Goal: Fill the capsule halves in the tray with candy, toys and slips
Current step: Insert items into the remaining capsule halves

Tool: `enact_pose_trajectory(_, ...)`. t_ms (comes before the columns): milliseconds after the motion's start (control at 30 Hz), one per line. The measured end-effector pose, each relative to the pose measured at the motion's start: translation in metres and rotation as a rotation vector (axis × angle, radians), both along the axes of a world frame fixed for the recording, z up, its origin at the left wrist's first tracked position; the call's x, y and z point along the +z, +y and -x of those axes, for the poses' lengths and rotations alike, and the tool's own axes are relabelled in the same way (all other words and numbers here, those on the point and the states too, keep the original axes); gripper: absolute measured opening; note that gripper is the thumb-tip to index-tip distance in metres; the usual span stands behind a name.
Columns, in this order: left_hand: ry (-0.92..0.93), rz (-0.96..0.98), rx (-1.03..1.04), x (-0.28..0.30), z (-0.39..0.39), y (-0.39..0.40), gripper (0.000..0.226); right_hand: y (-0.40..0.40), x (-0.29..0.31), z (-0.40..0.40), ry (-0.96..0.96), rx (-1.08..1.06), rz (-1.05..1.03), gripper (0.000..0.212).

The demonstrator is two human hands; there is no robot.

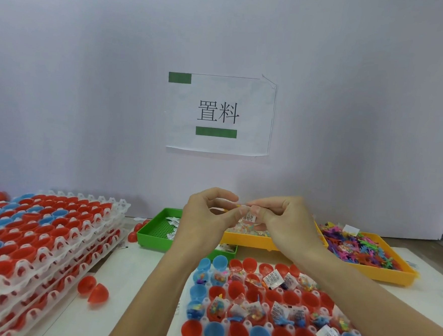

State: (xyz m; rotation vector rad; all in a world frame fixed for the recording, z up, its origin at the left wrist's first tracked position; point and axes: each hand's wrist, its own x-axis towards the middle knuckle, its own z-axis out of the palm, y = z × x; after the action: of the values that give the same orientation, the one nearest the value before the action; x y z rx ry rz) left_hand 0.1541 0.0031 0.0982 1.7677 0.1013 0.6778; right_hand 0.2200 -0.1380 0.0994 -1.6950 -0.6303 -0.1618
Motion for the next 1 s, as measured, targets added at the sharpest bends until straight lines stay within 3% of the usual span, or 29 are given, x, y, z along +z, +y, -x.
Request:
enact_pose_trajectory(167,-0.007,-0.055,-0.015,-0.003,-0.001,-0.002,0.004,-0.006,0.005,0.001,-0.043,0.048,0.102,0.024)
enact_pose_trajectory(400,-0.045,-0.025,-0.074,-0.002,0.0,-0.008,0.003,-0.012,0.014,0.004,-0.033,0.063,0.079,0.013)
enact_pose_trajectory(633,-0.085,0.12,-0.142,0.006,0.008,-0.025,0.003,-0.034,0.031,0.025,0.157,0.143,-0.065,0.007)
enact_pose_trajectory(833,-0.025,0.044,-0.151,0.005,0.03,-0.051,0.001,-0.071,0.03,0.04,0.185,0.115,0.117,0.027)
enact_pose_trajectory(1000,0.086,-0.087,-0.207,-0.004,0.062,-0.065,0.008,-0.094,0.021,0.06,0.126,0.107,0.292,0.02)
